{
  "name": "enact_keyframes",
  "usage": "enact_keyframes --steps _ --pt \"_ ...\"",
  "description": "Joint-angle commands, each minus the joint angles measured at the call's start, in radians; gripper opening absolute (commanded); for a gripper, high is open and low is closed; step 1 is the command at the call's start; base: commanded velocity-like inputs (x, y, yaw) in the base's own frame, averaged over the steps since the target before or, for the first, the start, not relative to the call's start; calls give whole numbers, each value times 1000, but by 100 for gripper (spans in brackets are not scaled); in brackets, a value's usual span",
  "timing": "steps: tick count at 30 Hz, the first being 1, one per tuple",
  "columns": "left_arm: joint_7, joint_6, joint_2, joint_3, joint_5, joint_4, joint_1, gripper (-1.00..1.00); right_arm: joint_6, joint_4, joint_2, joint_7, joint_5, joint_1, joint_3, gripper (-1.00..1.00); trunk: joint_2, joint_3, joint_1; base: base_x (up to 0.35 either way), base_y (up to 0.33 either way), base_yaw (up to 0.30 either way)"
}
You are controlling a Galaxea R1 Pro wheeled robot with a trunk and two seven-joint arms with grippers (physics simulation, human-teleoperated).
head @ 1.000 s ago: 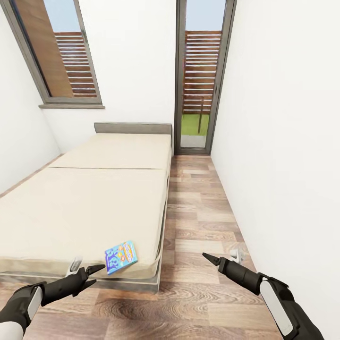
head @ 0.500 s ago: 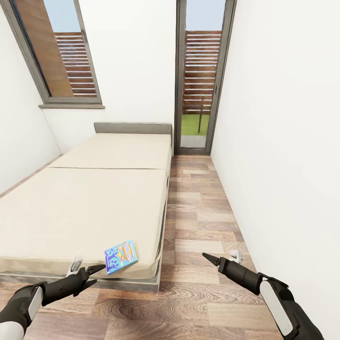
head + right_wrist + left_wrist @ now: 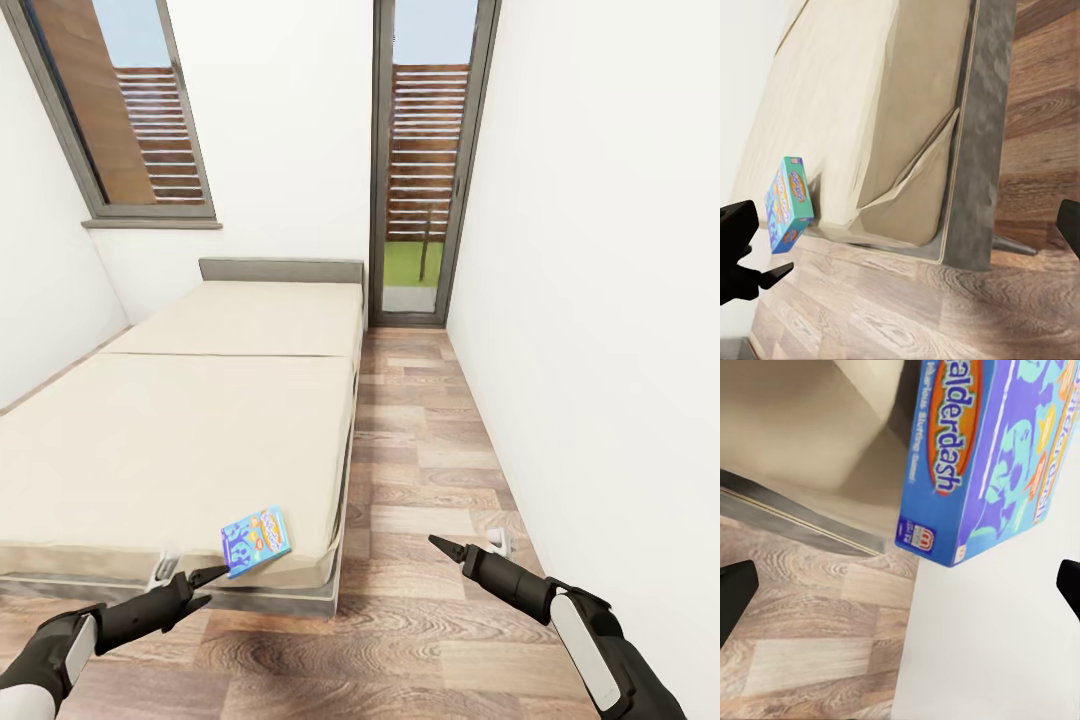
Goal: Put all the toys in the child's room - the three board games (two on the bed and one on the table), the two jigsaw puzzles on the table, and the tennis ball on the table - inside the toy box on the table in the child's room.
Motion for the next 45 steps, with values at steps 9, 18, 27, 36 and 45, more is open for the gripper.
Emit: enact_keyframes --steps 9,18,27,36,45 --pt "-14 -23 0 8 -5 19 -1 100 8 0 0 1 -6 -1 -2 100 -29 -13 15 0 0 0" --pt "-19 -27 -1 7 -6 20 -1 100 6 0 0 1 -5 -1 -1 100 -29 -13 15 0 0 0" --pt "-51 -36 -9 1 -8 21 -1 100 6 0 0 1 -5 -1 0 100 -29 -13 15 0 0 0" --pt "-92 -83 -15 -1 -11 21 -1 100 6 0 0 1 -6 -1 -1 100 -29 -13 15 0 0 0" --pt "-124 -90 -18 -28 -14 21 -1 100 6 0 0 1 -5 -1 0 100 -29 -13 15 0 0 0"
